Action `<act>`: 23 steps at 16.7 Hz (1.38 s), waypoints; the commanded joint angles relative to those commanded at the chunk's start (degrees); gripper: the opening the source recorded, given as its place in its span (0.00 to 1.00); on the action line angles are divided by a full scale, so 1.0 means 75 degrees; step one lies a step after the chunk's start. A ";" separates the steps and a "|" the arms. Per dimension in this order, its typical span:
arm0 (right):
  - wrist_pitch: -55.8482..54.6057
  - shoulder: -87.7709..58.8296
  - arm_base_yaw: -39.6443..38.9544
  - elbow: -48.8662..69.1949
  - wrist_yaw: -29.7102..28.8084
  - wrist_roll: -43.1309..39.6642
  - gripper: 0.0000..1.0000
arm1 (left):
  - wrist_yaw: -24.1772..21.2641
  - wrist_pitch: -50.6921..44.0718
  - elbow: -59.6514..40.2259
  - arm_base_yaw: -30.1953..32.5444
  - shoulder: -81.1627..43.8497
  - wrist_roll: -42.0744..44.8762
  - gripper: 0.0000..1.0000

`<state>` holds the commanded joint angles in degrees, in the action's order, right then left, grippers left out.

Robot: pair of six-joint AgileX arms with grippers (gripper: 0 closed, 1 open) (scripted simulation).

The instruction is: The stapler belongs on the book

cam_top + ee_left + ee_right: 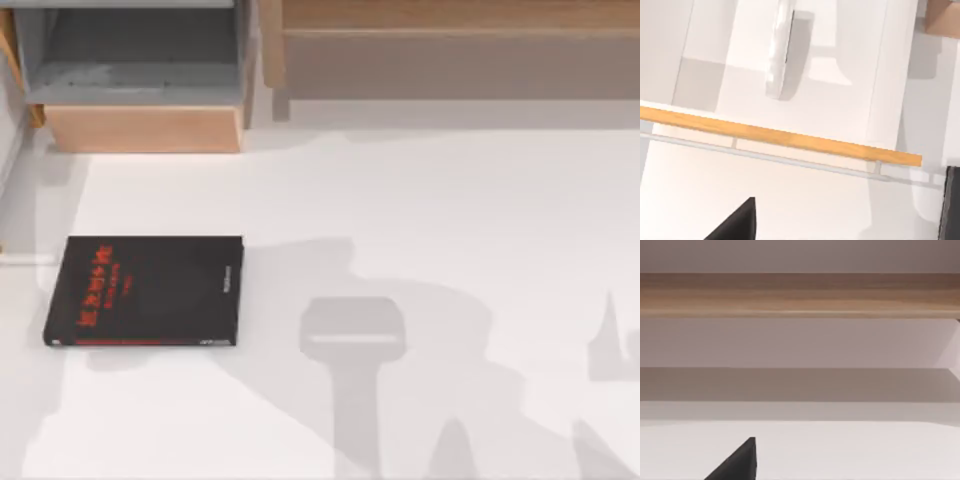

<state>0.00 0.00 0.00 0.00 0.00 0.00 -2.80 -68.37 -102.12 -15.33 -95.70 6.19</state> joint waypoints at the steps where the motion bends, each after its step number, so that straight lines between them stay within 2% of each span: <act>1: 0.0000 0.0000 0.0000 0.0000 0.0000 0.0000 1.00 | 0.0000 -0.0410 -0.0935 -0.0097 -0.0868 0.0133 1.00; 6: 0.0000 0.0000 0.0000 0.0000 0.0000 0.0000 1.00 | 0.0054 -0.1893 -0.4729 -0.0431 -0.4789 0.0856 1.00; 11: 0.0000 0.0000 0.0000 0.0000 0.0000 0.0000 1.00 | 0.0080 -0.2429 -0.6680 -0.0508 -0.7215 0.1465 1.00; 18: 0.0000 0.0000 0.0000 0.0000 0.0000 0.0000 1.00 | 0.0088 -0.2370 -0.7116 -0.0457 -0.7752 0.1667 1.00; 23: 0.0000 0.0000 0.0000 0.0000 0.0000 0.0000 1.00 | 0.0115 -0.2340 -0.6581 -0.0420 -0.7260 0.1550 1.00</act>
<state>0.00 0.00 0.00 0.00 0.00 0.00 -1.94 -85.92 -151.48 -18.48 -150.15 17.81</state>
